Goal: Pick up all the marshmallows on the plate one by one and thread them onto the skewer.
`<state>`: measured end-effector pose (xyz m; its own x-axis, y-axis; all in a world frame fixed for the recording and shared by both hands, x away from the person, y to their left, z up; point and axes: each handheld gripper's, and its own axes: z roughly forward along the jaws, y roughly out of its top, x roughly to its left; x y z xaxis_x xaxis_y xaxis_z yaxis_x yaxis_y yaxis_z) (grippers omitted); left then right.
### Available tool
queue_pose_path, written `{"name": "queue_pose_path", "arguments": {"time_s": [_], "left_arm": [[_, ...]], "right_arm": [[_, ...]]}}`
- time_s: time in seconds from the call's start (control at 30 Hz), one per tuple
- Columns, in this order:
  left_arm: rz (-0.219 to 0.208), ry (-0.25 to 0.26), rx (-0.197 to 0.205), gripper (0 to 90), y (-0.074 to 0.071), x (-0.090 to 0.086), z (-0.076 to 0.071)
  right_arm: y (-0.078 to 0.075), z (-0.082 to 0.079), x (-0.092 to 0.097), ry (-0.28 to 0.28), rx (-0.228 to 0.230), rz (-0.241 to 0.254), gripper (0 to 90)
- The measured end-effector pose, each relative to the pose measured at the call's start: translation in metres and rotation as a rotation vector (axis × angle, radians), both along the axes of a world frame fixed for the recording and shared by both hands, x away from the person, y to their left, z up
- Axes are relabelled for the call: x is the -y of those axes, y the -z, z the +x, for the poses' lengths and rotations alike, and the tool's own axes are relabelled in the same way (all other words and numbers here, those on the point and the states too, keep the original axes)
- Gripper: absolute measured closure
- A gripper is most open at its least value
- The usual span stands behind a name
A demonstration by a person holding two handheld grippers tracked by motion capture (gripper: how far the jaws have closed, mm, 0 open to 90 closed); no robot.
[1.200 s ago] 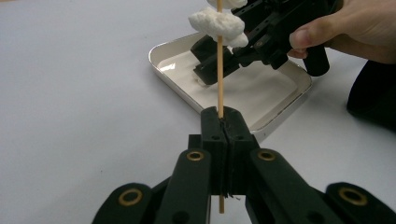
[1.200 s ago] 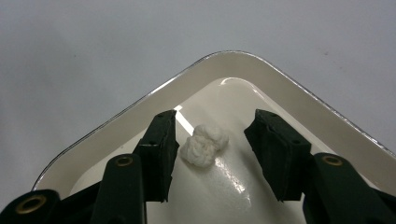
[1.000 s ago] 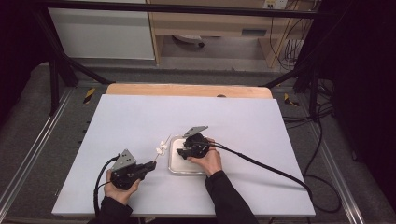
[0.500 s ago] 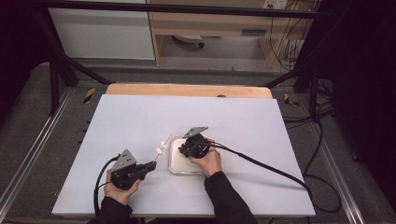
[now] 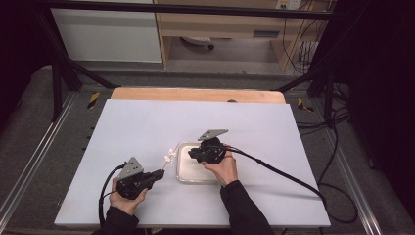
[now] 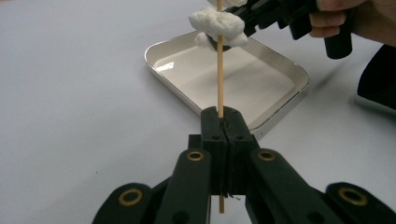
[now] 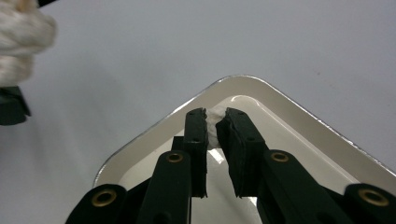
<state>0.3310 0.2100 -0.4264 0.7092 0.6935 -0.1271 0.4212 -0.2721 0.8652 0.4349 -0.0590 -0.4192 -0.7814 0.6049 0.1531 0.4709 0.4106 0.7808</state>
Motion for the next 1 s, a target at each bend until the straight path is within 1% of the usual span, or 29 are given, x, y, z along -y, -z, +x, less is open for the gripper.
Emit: {"name": "queue_pose_path", "arguments": {"time_s": [0.1,0.27,0.4,0.5,0.67,0.73,0.77,0.83,1.0], "left_arm": [[0.002,0.006,0.001,88.7,0.000,0.001,0.000],[0.004,0.021,0.004,88.7,0.000,0.005,-0.002],[0.005,0.031,0.007,88.8,0.000,0.007,-0.003],[0.005,0.035,0.009,88.8,-0.001,0.009,-0.004],[0.008,0.043,0.013,88.8,-0.001,0.011,-0.005],[0.007,0.046,0.014,88.8,-0.001,0.012,-0.006],[0.007,0.048,0.015,88.8,-0.001,0.012,-0.006],[0.006,0.051,0.016,88.8,-0.001,0.013,-0.006],[0.005,0.059,0.017,88.8,-0.002,0.016,-0.007]], "right_arm": [[-0.008,-0.004,0.007,-0.004,0.007,0.036,79.1],[-0.020,-0.013,0.020,-0.023,0.007,0.111,79.1],[-0.030,-0.020,0.029,-0.033,0.014,0.157,79.0],[-0.036,-0.023,0.035,-0.039,0.010,0.199,78.9],[-0.044,-0.028,0.045,-0.045,0.017,0.236,78.9],[-0.047,-0.030,0.047,-0.052,0.033,0.231,79.0],[-0.049,-0.031,0.048,-0.054,0.033,0.233,79.0],[-0.052,-0.033,0.051,-0.060,0.033,0.254,79.0],[-0.059,-0.035,0.055,-0.058,0.036,0.287,78.9]]}}
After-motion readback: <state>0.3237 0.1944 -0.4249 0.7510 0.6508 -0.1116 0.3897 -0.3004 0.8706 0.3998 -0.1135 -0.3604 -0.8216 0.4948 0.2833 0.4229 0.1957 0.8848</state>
